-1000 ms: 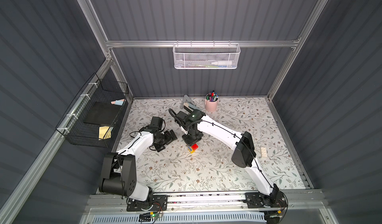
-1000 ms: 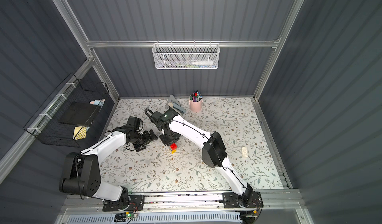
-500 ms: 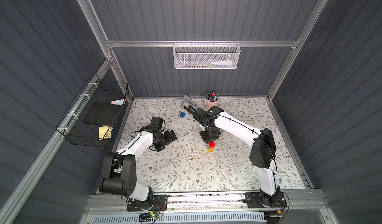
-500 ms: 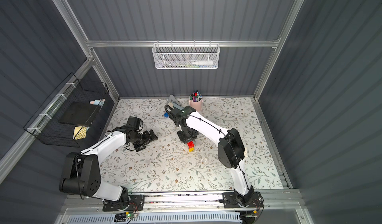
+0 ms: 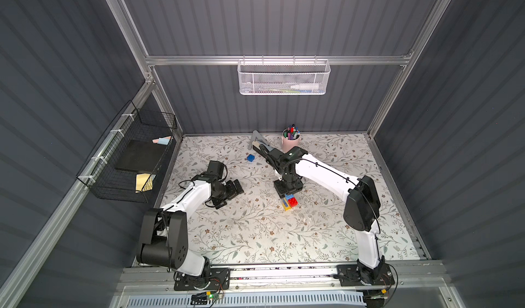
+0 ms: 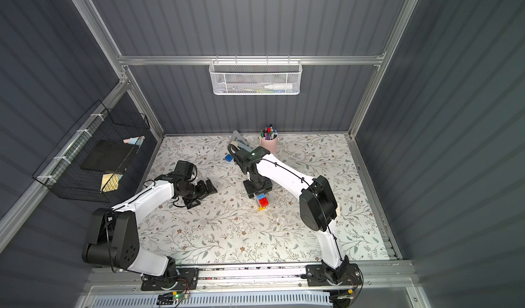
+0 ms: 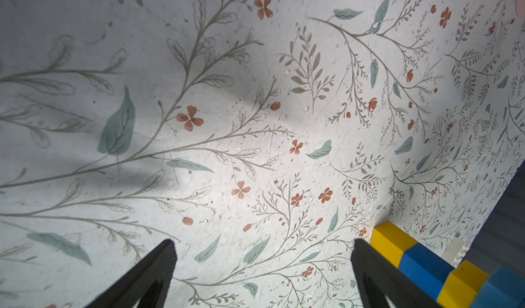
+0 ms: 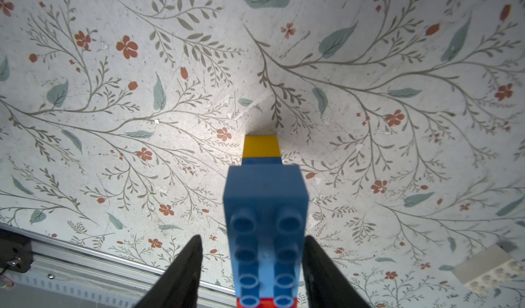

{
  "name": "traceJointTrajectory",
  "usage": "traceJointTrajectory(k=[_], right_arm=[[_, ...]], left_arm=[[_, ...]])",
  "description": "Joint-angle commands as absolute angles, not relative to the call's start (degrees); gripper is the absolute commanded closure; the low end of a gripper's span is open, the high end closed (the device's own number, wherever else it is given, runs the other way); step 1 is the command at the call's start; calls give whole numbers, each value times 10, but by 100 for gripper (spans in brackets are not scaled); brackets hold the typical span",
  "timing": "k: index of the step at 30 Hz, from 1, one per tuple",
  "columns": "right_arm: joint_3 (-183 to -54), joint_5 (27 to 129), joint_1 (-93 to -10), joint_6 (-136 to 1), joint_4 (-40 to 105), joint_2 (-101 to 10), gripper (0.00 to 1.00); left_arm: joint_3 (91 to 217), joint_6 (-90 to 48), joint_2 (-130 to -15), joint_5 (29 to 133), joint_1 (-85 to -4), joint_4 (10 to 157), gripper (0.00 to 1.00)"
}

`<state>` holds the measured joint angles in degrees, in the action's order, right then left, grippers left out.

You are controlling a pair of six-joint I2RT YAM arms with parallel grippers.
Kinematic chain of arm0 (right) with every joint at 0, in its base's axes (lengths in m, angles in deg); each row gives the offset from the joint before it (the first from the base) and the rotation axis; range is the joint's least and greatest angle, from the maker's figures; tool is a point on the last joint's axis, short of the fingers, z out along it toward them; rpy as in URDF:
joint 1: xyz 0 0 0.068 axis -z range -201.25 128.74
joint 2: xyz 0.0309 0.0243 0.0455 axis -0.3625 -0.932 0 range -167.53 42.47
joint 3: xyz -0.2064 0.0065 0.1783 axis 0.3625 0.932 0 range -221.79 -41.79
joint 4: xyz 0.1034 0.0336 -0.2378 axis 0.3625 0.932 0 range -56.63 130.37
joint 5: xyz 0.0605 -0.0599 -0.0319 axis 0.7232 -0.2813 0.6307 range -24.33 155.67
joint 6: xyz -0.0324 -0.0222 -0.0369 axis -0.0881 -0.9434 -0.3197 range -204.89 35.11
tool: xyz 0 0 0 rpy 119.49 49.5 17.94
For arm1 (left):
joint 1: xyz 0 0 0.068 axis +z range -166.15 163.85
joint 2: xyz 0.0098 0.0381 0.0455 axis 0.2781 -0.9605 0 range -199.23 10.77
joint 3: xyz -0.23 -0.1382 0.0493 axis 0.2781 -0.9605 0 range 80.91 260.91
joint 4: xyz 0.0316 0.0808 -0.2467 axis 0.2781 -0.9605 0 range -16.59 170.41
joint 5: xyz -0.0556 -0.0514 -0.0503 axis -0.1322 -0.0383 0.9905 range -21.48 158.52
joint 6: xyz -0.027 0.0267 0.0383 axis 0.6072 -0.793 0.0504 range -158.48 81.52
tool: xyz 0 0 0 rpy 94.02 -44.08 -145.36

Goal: Assemble a spoon with lego
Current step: Move the lego brick at the center of the board.

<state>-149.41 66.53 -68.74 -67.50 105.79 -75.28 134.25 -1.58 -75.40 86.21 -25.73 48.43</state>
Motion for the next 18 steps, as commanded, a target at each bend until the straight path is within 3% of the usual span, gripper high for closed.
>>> traceJointTrajectory(k=[1, 8, 14, 18], right_arm=[[-1496, 677, -681, -669, 1067, -729, 33], [-1498, 721, -637, -640, 1087, -659, 7], [-1425, 692, -533, -633, 1129, -566, 1], [-1315, 674, -393, -614, 1137, -505, 1]], left_arm=[[1360, -30, -762, 867, -254, 470, 1], [1376, -33, -766, 872, -254, 468, 1], [1385, -24, -767, 879, -255, 486, 1], [1380, -9, -766, 885, -258, 511, 1]])
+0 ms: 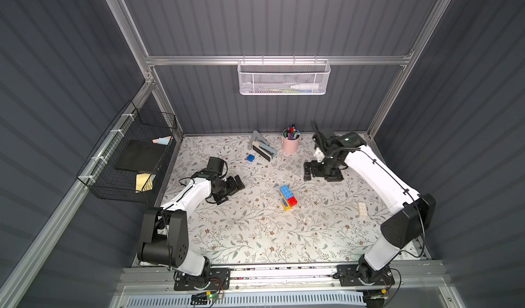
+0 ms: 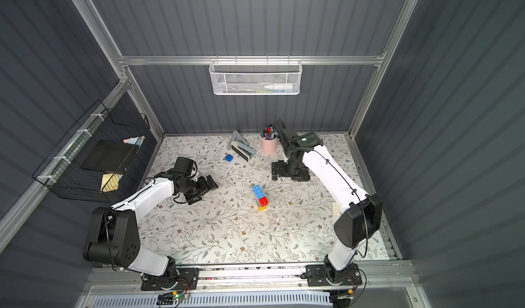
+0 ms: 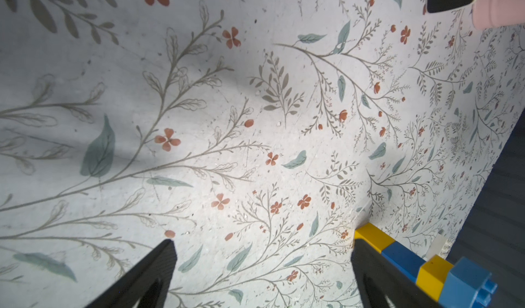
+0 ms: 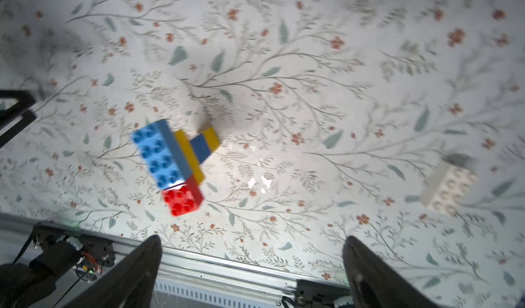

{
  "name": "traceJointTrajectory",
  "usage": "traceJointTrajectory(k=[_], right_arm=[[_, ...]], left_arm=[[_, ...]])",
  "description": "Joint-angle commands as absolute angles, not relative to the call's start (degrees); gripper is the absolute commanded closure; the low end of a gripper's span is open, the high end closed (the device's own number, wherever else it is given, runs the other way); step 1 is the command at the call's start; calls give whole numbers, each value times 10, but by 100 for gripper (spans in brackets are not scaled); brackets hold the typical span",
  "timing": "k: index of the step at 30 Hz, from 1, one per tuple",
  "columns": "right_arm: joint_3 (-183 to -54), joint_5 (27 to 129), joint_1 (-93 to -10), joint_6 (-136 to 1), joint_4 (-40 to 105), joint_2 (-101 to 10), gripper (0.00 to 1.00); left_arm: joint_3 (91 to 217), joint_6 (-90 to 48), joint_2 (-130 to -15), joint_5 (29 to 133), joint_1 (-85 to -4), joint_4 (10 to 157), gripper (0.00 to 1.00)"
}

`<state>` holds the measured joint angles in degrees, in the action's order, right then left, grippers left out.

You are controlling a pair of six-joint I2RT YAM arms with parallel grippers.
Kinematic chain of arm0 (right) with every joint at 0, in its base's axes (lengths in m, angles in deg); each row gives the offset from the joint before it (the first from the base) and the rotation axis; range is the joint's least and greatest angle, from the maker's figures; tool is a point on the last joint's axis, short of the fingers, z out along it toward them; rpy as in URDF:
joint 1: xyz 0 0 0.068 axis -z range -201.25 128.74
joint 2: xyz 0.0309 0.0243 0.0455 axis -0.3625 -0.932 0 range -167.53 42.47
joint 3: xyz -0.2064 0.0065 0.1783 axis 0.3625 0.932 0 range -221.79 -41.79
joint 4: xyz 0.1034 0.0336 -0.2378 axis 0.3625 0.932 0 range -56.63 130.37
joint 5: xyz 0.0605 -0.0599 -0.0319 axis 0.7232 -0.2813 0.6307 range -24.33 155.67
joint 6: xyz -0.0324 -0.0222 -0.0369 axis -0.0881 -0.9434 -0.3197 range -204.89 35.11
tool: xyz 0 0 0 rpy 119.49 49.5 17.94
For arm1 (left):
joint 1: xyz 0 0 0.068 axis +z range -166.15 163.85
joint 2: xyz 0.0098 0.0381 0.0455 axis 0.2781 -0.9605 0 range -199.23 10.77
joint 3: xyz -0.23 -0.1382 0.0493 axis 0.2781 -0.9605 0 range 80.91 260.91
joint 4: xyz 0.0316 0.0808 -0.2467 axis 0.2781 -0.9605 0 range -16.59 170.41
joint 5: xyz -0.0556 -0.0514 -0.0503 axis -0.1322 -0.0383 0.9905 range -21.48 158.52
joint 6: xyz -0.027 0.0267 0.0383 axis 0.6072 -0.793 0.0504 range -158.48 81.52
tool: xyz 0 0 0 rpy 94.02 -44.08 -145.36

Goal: Assemble a spoon with lego
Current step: Move the lego brick at the center of the board, then pick up the lego brick from the center of the board.

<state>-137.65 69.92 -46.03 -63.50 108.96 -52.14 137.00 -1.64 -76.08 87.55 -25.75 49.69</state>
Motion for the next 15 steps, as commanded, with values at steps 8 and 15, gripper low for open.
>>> traceJointTrajectory(k=[8, 15], right_arm=[[-1194, 697, -162, -625, 1043, -527, 2], [-1185, 675, -145, -679, 965, -603, 2]], left_arm=[[1372, 7, -783, 893, -316, 544, 1], [1366, 14, -798, 894, -329, 551, 1]])
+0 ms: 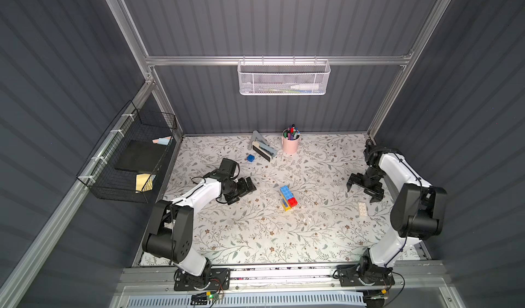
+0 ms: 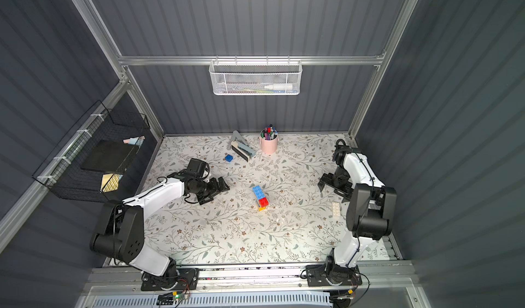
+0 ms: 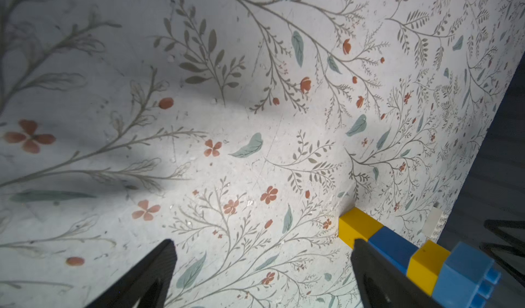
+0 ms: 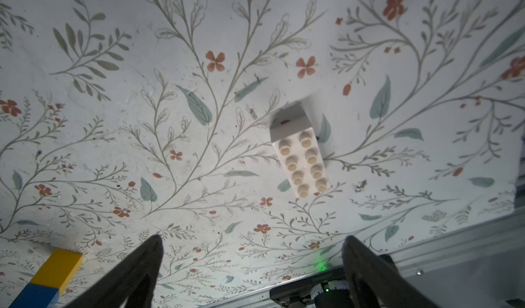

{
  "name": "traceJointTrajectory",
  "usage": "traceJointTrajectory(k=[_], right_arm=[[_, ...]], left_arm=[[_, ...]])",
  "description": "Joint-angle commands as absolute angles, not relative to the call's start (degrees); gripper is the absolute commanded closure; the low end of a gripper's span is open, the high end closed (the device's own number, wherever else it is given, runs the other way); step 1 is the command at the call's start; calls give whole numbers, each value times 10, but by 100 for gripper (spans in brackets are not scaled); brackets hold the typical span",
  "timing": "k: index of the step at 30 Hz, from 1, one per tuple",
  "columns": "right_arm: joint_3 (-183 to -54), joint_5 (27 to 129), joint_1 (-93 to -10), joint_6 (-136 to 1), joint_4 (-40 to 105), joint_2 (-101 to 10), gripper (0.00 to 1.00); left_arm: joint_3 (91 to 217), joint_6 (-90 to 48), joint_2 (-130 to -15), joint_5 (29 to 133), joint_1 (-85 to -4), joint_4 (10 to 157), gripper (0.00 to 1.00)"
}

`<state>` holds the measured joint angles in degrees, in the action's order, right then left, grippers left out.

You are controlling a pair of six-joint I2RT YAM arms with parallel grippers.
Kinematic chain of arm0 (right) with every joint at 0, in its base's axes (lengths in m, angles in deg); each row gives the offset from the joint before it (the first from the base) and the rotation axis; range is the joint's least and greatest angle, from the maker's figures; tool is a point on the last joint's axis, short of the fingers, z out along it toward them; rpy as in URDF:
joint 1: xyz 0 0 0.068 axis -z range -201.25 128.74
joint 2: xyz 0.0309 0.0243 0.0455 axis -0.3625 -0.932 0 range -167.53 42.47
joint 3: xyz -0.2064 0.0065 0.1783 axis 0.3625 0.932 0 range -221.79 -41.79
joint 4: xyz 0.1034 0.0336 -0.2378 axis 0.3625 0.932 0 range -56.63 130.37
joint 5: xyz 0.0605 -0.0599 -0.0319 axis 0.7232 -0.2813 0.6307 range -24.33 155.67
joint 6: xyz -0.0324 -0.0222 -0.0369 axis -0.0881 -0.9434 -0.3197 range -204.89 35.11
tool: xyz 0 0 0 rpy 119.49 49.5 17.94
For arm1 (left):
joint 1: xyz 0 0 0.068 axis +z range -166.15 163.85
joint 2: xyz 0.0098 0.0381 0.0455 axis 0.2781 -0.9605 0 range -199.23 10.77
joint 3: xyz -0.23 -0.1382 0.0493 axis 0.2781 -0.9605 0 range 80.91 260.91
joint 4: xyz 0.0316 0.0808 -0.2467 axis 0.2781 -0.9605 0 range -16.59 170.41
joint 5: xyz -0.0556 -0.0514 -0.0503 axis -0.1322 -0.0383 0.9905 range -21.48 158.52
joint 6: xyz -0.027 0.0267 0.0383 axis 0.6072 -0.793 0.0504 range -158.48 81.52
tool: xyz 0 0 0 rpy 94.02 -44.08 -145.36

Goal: Assemble a spoon with lego
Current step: Pick up the lego brick from the center of the board.

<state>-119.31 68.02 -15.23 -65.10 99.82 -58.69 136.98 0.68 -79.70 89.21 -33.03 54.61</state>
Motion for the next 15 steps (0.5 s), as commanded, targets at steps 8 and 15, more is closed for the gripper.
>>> traceJointTrajectory(k=[8, 15], right_arm=[[-1150, 684, -109, -694, 920, -629, 3], [-1079, 736, -111, -694, 878, -621, 9]], left_arm=[[1354, 9, -794, 893, -329, 539, 1], [1349, 19, -792, 898, -329, 544, 1]])
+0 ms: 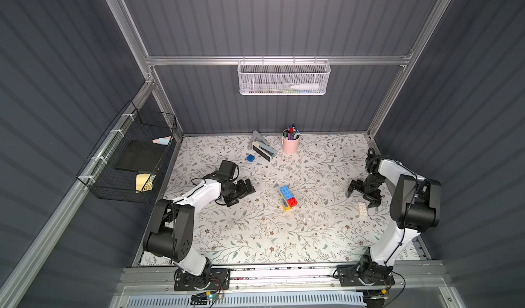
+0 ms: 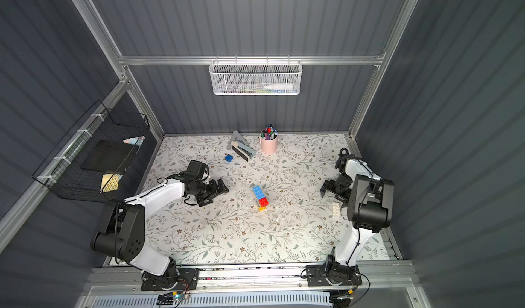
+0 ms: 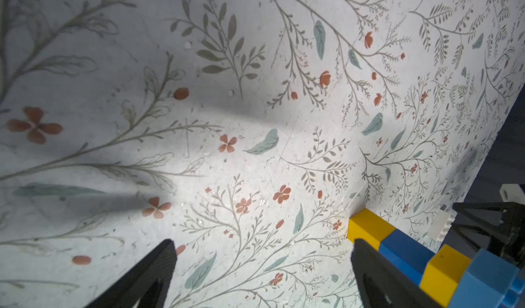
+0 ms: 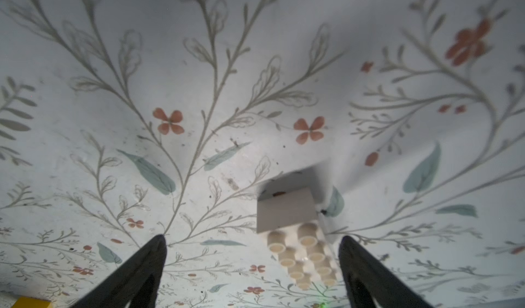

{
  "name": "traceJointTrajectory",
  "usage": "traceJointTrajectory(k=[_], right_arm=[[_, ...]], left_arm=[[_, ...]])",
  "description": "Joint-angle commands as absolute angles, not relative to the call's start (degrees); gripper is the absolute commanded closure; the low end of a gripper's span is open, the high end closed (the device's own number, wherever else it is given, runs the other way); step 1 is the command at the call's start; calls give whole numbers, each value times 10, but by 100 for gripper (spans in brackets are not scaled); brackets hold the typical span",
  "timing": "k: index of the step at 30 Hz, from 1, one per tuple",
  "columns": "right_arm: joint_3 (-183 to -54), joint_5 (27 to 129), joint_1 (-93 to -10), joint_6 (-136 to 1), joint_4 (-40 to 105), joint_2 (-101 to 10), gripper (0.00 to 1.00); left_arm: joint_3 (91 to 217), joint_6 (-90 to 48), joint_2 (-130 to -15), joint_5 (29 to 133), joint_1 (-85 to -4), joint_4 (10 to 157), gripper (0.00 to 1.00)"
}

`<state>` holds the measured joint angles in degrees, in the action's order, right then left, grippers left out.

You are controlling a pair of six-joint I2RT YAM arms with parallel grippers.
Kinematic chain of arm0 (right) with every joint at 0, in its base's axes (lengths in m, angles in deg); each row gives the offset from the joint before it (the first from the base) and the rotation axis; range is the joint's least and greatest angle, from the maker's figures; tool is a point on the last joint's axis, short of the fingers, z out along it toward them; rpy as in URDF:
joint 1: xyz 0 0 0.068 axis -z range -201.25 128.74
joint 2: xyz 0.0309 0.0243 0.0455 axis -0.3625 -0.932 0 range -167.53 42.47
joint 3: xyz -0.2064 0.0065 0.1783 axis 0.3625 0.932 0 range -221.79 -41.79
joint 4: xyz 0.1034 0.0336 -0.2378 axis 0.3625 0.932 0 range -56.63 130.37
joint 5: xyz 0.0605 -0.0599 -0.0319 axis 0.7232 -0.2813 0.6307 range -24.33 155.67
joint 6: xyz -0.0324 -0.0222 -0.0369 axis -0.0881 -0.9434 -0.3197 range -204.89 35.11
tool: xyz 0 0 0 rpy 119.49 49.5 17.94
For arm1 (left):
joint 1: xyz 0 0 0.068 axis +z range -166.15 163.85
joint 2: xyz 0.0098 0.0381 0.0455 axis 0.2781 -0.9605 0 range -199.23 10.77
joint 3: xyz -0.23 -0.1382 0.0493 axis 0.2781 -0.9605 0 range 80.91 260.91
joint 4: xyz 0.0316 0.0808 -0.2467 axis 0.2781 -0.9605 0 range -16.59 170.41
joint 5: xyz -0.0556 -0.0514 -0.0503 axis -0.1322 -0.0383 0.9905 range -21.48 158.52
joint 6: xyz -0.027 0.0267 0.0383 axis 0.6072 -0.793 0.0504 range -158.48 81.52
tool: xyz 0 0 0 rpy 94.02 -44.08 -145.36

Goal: Assemble a spoon with lego
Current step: Pick up the lego brick from the center of the board.

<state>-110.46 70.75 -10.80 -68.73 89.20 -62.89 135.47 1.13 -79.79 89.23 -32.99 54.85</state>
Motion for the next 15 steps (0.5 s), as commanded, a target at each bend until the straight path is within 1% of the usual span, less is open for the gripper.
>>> traceJointTrajectory(k=[1, 6, 12, 15], right_arm=[[-1066, 752, -113, -694, 868, -616, 11], [-1035, 758, -139, -689, 855, -604, 20], [-1028, 721, -147, -671, 873, -583, 35], [-1027, 706, -147, -663, 881, -584, 40]], left_arm=[[1350, 20, -793, 898, -329, 543, 1], [1356, 19, -798, 899, -329, 543, 1], [1357, 19, -796, 898, -330, 542, 1], [1354, 19, -794, 898, -330, 541, 1]])
